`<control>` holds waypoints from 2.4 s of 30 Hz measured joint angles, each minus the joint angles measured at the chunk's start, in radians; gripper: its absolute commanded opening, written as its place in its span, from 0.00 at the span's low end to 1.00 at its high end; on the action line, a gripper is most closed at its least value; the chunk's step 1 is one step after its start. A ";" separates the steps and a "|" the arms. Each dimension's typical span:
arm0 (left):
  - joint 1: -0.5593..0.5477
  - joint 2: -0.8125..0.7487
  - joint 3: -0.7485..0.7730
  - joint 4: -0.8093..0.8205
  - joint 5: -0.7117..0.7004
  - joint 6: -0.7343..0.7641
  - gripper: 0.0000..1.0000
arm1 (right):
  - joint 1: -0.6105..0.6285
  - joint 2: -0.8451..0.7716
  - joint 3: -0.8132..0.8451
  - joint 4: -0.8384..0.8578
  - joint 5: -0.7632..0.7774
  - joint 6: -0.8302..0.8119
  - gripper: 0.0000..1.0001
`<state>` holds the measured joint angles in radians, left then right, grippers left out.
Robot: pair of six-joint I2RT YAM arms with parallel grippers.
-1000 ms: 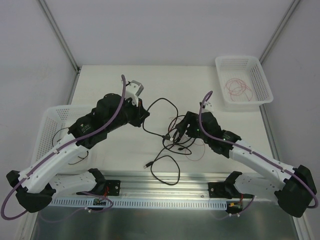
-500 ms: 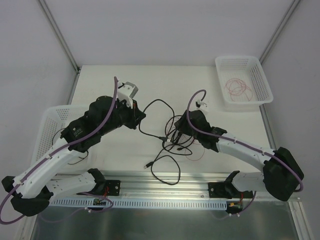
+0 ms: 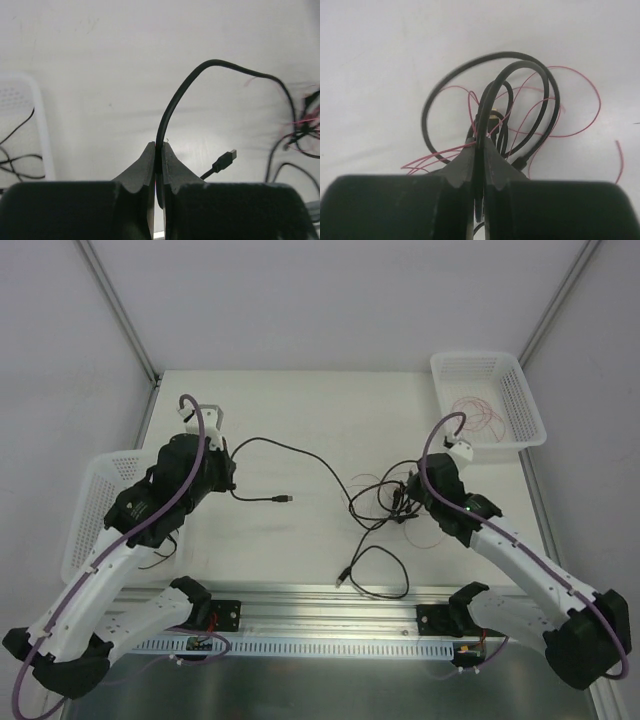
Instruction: Untangle the cables
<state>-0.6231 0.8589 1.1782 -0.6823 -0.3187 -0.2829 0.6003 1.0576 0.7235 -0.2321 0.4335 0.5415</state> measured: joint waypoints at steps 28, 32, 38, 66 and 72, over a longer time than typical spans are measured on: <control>0.191 0.243 -0.496 0.125 0.125 -0.151 0.00 | -0.180 -0.240 0.758 -0.440 -0.182 -0.419 0.01; 0.193 0.241 -0.497 0.148 0.135 -0.166 0.00 | -0.180 -0.239 0.631 -0.429 -0.275 -0.414 0.01; 0.193 0.156 -0.497 0.156 0.179 -0.175 0.13 | -0.180 -0.225 0.305 -0.432 -0.315 -0.380 0.01; -0.269 0.772 0.230 0.260 0.362 0.011 0.82 | -0.152 -0.315 -0.025 -0.335 -0.358 -0.316 0.01; -0.327 1.005 0.356 0.280 0.357 0.070 0.69 | -0.122 -0.314 -0.035 -0.322 -0.364 -0.301 0.01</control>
<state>-0.9497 1.8641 1.5345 -0.4019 0.0387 -0.2131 0.4782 0.7433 0.6884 -0.5537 0.0696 0.2401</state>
